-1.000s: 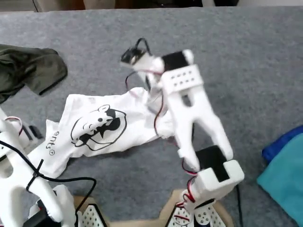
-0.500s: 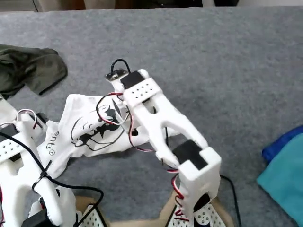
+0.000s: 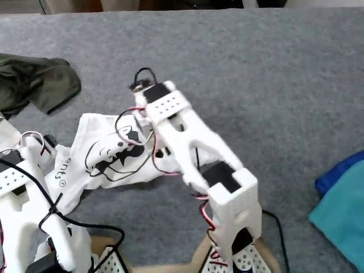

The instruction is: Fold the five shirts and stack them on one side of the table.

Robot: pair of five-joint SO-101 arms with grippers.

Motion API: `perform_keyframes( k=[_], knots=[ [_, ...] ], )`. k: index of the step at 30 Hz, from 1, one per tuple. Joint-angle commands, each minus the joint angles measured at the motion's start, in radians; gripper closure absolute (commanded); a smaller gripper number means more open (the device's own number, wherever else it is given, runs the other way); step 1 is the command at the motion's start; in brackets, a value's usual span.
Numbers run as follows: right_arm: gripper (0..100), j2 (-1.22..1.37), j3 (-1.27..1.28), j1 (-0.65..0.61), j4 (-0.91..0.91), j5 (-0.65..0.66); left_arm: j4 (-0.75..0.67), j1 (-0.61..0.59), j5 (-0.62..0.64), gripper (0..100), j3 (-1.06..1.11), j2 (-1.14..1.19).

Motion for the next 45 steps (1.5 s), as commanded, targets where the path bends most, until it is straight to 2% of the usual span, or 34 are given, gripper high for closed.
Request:
perform_keyframes(
  k=[1, 3, 8, 10, 17, 21, 31, 36, 38, 42, 45],
  knots=[
    [93.1, -0.124, -0.025, 0.056, 0.041, -0.009, -0.015, 0.009, 0.009, 75, 0.003, -0.015],
    [88.1, -0.147, 0.012, 0.074, 0.043, -0.009, -0.015, 0.011, 0.009, 75, 0.003, -0.015],
    [67.5, -0.119, 0.117, 0.088, -0.063, -0.011, -0.017, 0.011, 0.008, 75, 0.005, -0.015],
    [65.2, -0.105, 0.134, 0.076, -0.12, -0.029, -0.017, 0.011, 0.008, 75, 0.003, -0.015],
    [74.9, -0.093, 0.134, 0.045, -0.235, -0.157, -0.06, 0.011, 0.008, 75, 0.032, -0.013],
    [76.8, -0.082, 0.165, 0.019, -0.239, -0.216, -0.058, 0.011, 0.008, 75, 0.031, -0.013],
    [76.7, -0.076, 0.183, 0.024, -0.213, -0.215, -0.06, 0.011, 0.008, 75, 0.032, -0.013],
    [77.4, -0.054, 0.179, 0.067, -0.218, -0.212, -0.06, 0.011, 0.006, 75, 0.032, -0.013],
    [82.3, -0.042, 0.179, 0.088, -0.242, -0.212, -0.06, 0.011, -0.006, 75, 0.032, -0.013],
    [98.8, -0.031, 0.163, 0.136, -0.322, -0.198, -0.06, 0.011, -0.012, 75, 0.032, -0.013],
    [98.3, -0.03, 0.093, 0.147, -0.325, -0.152, -0.06, 0.012, -0.012, 75, 0.034, -0.013]
  ],
)
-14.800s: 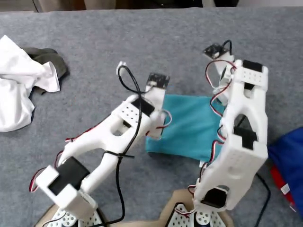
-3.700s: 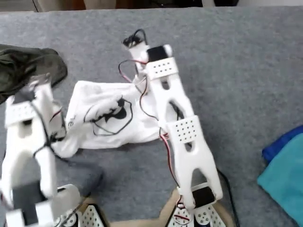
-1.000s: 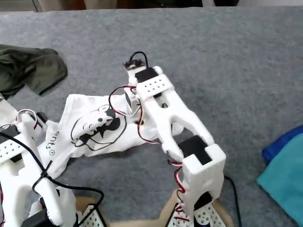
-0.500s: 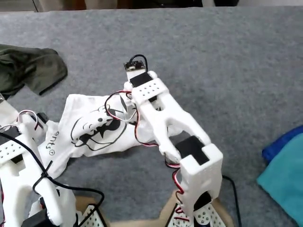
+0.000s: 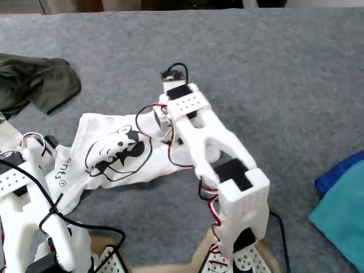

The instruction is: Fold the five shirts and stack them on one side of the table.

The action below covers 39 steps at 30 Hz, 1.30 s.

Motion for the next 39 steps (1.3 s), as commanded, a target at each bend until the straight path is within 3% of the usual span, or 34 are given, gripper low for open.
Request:
perform_keyframes(
  k=[1, 7, 14, 19, 27, 35, 39],
  knots=[
    [98.3, 0.002, -0.104, 0.025, -0.014, 0.054, -0.018, 0.012, -0.008, 75, 0.002, -0.013],
    [95.8, 0.096, -0.323, 0.021, 0.101, 0.302, -0.018, 0.012, -0.008, 75, 0.002, -0.013],
    [62.9, 0.315, -0.67, 0.045, 0.35, 0.4, -0.055, 0.012, -0.008, 75, 0.035, -0.013],
    [66.6, 0.314, -0.901, 0.044, 0.488, 0.394, -0.058, 0.012, -0.008, 75, 0.038, -0.013],
    [71.6, 0.234, -0.684, 0.045, 0.485, 0.367, -0.06, 0.012, -0.009, 75, 0.038, -0.013],
    [71.6, -0.11, -0.315, 0.047, 0.474, 0.371, -0.06, 0.012, -0.009, 75, 0.037, -0.013],
    [71.6, -0.199, -0.042, 0.047, 0.319, 0.365, -0.06, 0.02, -0.009, 75, 0.035, -0.013]
  ],
)
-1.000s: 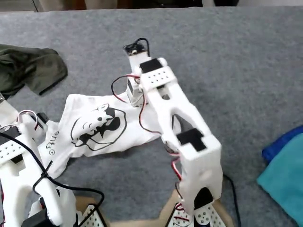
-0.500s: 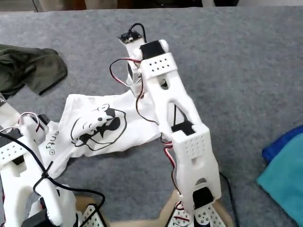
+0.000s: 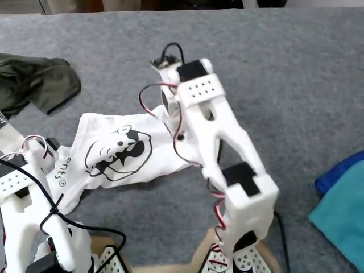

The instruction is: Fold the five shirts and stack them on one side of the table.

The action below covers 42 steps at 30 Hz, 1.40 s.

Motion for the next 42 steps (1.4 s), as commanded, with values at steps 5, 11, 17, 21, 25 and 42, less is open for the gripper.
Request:
perform_keyframes(
  k=[5, 11, 17, 21, 25, 42],
  knots=[
    [71.8, -0.117, 0.337, -0.015, -0.273, -0.058, -0.017, 0.035, -0.009, 75, -0.003, -0.013],
    [71.8, -0.119, 0.34, 0.016, -0.267, -0.137, -0.084, 0.037, -0.006, 75, 0.031, -0.013],
    [82.9, -0.179, 0.357, 0.071, -0.235, -0.138, -0.109, 0.089, -0.003, 75, 0.029, -0.013],
    [90.0, -0.285, 0.412, 0.079, -0.255, -0.137, -0.163, 0.183, 0.038, 75, -0.002, -0.015],
    [87.7, -0.314, 0.472, 0.081, -0.267, -0.137, -0.215, 0.282, 0.124, 75, -0.063, -0.002],
    [87.1, -0.286, 0.507, 0.082, -0.327, -0.146, -0.288, 0.341, 0.21, 75, -0.16, 0.314]
  ],
)
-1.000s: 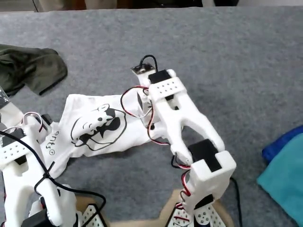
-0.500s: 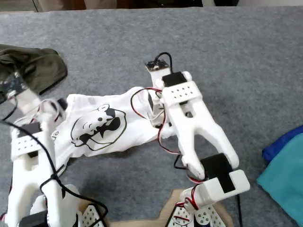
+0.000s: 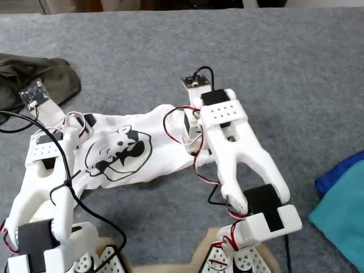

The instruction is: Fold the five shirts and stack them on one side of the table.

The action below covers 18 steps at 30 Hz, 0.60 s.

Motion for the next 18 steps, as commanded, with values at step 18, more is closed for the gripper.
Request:
perform_keyframes(
  k=[18],
  knots=[
    [87.0, 0.056, -0.054, -0.148, -0.209, -0.224, -0.014, 0.0, -0.034, 78, -0.052, 0.001]
  ],
)
